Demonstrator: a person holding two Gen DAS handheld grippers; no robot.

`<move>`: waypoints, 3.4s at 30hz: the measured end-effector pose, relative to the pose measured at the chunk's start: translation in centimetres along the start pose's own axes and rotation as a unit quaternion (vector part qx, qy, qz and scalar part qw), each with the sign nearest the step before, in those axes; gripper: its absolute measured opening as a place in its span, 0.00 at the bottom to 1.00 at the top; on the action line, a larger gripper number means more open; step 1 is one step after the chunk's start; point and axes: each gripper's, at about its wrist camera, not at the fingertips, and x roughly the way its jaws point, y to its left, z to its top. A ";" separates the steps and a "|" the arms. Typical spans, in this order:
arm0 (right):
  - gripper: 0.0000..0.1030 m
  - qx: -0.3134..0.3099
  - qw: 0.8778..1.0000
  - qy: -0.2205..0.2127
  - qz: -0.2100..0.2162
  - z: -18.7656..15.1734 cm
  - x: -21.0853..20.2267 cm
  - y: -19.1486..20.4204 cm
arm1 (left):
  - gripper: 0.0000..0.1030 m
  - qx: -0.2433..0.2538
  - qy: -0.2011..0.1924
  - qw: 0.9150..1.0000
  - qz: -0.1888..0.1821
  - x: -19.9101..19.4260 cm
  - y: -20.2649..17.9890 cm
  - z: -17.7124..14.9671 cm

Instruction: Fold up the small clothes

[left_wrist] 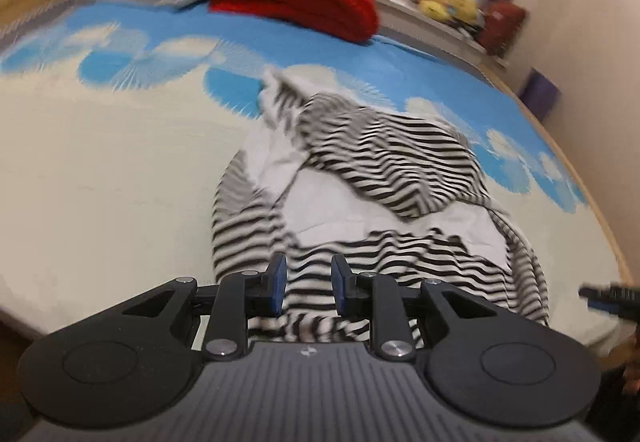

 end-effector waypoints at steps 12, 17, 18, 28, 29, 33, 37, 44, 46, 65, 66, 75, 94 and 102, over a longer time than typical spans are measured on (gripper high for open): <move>0.65 0.001 0.998 0.058 0.002 -0.8 3.9 -0.1 | 0.72 -0.086 0.068 0.993 0.031 5.1 2.3 0.3; 0.67 0.036 0.994 0.101 0.008 -1.3 5.8 -0.3 | 0.72 -0.116 0.103 0.987 0.038 7.3 2.9 -0.6; 0.67 0.040 0.993 0.106 0.006 -1.5 6.2 -0.4 | 0.72 -0.121 0.110 0.986 0.042 7.8 3.1 -0.8; 0.67 0.044 0.988 0.147 0.006 -3.0 8.2 -0.1 | 0.53 -0.124 0.131 0.982 0.052 9.4 3.3 -2.2; 0.67 0.041 0.988 0.146 0.006 -3.1 8.2 0.0 | 0.37 -0.118 0.134 0.983 0.051 9.5 3.2 -2.2; 0.31 0.034 0.990 0.139 0.016 -3.2 8.2 0.3 | 0.08 -0.100 0.119 0.987 0.041 8.6 2.7 -2.0; 0.10 0.084 0.991 0.088 0.051 -2.1 5.9 -0.9 | 0.08 -0.103 0.064 0.993 0.003 5.3 2.2 -1.0; 0.10 0.100 0.989 0.106 0.014 -2.5 5.6 -2.3 | 0.12 -0.127 0.138 0.982 0.009 6.4 2.9 -2.5; 0.13 0.097 0.986 0.132 0.008 -3.0 6.7 -2.1 | 0.22 -0.133 0.143 0.981 0.017 6.9 3.3 -2.2; 0.48 0.076 0.989 0.127 0.010 -3.3 6.9 -0.6 | 0.61 -0.191 0.127 0.973 0.036 8.1 5.1 -2.1; 0.50 0.077 0.990 0.121 0.015 -3.1 6.8 -0.6 | 0.61 -0.193 0.127 0.972 0.037 8.1 5.1 -2.0; 0.55 0.051 0.987 0.150 0.004 -3.7 7.9 0.1 | 0.55 -0.164 0.146 0.975 0.046 8.8 4.4 -2.5; 0.08 0.061 0.993 0.039 0.094 0.7 -0.8 -1.0 | 0.08 -0.055 0.083 0.994 -0.039 0.2 1.1 2.3; 0.08 0.052 0.985 0.035 0.160 1.1 -12.5 -2.8 | 0.08 -0.052 0.081 0.989 -0.114 -11.0 1.5 2.6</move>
